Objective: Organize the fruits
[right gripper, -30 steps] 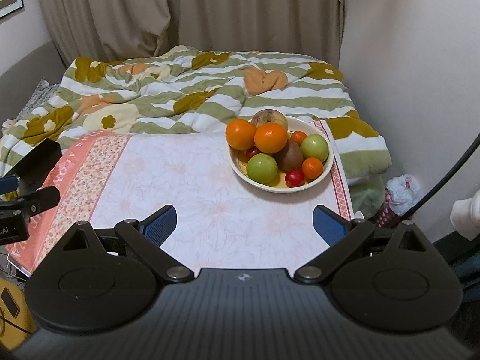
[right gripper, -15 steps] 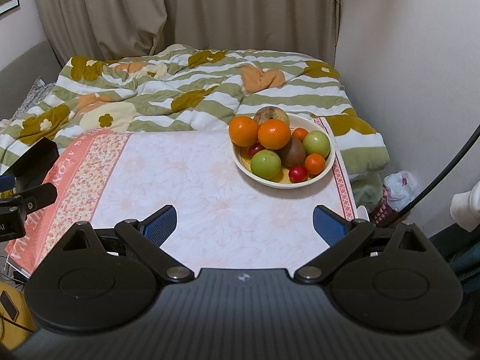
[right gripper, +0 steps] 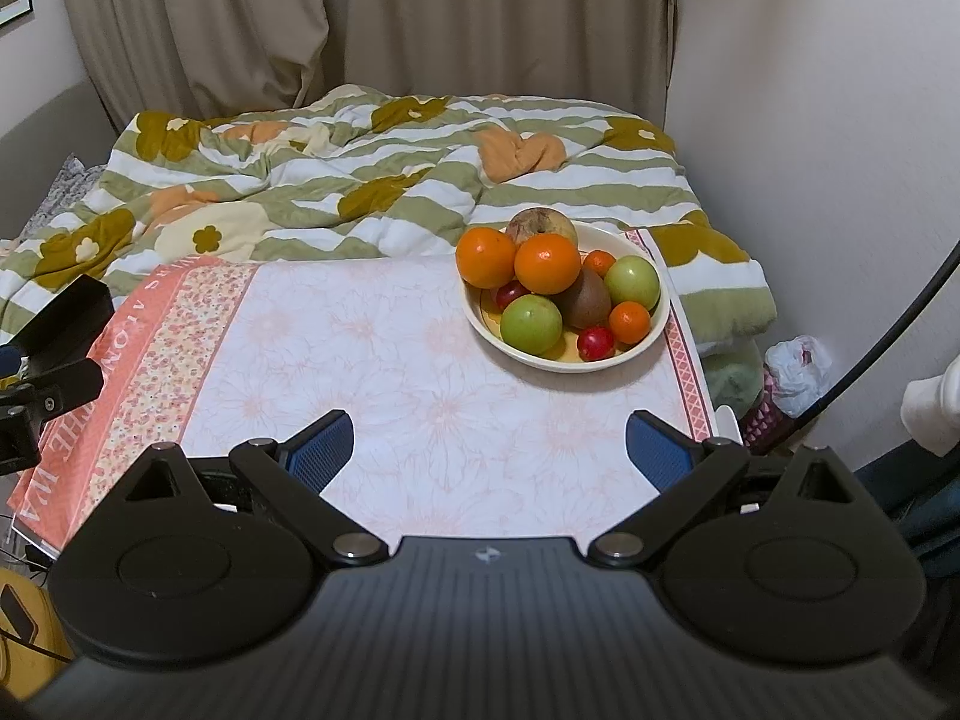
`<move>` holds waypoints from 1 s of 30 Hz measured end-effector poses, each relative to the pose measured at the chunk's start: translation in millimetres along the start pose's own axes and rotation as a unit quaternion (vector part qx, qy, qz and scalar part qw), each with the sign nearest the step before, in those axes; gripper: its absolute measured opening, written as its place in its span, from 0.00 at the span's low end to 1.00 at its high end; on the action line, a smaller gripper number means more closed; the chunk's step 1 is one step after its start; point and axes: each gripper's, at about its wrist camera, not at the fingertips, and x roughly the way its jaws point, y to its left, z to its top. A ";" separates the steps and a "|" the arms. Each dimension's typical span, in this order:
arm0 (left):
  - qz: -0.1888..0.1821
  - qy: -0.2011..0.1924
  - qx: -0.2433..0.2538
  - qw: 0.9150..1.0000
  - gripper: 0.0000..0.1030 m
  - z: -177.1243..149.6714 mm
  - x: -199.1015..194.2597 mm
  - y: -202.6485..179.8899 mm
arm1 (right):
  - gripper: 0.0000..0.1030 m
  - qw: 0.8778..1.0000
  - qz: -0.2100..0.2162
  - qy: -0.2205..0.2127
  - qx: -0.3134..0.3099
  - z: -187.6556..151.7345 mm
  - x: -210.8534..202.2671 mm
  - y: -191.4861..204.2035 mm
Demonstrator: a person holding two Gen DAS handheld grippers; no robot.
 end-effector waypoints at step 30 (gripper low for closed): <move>-0.006 -0.012 -0.004 1.000 0.98 3.2 -2.6 3.2 | 1.00 1.000 0.000 0.001 0.001 1.4 -0.1 2.2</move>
